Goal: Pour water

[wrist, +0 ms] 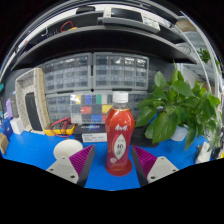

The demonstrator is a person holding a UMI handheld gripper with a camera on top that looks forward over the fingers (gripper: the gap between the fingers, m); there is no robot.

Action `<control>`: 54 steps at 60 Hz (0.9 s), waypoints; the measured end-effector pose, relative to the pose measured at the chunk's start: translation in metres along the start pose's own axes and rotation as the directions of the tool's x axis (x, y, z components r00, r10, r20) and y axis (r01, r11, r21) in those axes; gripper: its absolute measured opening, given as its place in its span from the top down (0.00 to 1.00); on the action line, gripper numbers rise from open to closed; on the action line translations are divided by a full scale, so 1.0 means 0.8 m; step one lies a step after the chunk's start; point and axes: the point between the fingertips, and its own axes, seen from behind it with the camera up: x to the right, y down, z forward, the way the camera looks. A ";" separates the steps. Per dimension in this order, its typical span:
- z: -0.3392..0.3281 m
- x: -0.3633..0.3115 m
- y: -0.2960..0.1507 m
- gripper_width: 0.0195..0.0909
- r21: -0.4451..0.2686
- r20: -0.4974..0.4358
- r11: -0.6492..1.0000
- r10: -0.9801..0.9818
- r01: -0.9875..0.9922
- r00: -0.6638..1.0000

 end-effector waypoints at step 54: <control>-0.292 -0.155 -0.091 0.24 0.021 0.053 1.000 -0.020 0.019 0.998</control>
